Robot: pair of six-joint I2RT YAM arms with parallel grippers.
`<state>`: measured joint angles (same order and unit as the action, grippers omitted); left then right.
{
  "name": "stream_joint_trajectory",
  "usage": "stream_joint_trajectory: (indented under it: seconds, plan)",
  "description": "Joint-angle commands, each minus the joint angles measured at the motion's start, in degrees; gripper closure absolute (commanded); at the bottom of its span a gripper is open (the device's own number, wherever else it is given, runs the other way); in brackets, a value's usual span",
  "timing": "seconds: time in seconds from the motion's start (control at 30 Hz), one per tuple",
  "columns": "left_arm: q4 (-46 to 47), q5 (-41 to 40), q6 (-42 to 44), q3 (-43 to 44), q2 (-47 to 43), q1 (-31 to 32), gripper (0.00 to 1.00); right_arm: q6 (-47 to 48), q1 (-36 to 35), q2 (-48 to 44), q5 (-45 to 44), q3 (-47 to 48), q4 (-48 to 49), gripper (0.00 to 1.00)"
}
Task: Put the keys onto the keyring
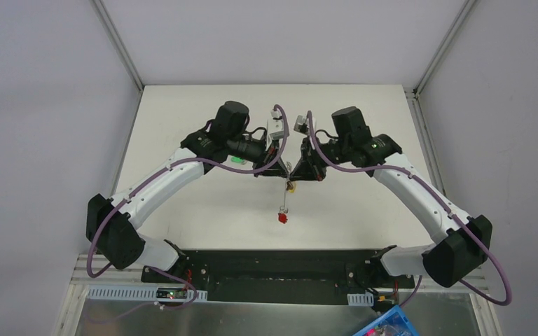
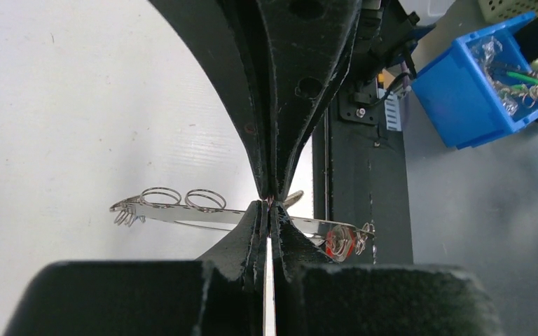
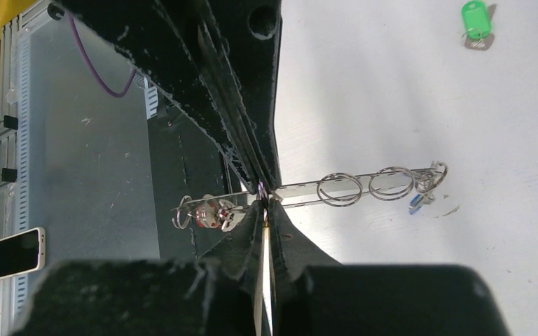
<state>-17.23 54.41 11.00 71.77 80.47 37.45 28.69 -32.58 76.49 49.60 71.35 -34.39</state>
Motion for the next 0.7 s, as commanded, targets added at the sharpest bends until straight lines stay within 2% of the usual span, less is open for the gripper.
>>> stream_joint_trajectory:
  seconds: [0.0, 0.07, 0.23, 0.53, 0.67]
  plan:
    - [-3.9, -1.8, -5.1, 5.3, -0.7, 0.6, 1.0, -2.0, 2.3, -4.8, 4.0, -0.4, 5.6, 0.95]
    - [-5.7, -1.5, -5.2, 6.7, -0.7, 0.6, 1.0, -3.2, 3.2, -5.7, 5.4, -1.2, 7.2, 0.92]
    - [1.1, -0.5, -10.1, 3.7, -3.0, 0.6, 1.0, -4.7, 5.5, -7.4, 7.9, -2.6, 9.2, 0.81]
    - [5.4, 4.6, -13.8, 3.5, -2.4, 0.5, 1.0, -5.6, 7.5, -10.4, 10.7, -5.0, 10.6, 0.62]
    - [6.3, 5.4, -14.8, 3.8, -2.0, 0.5, 1.0, -7.1, 7.5, -9.7, 12.3, -6.0, 12.1, 0.58]
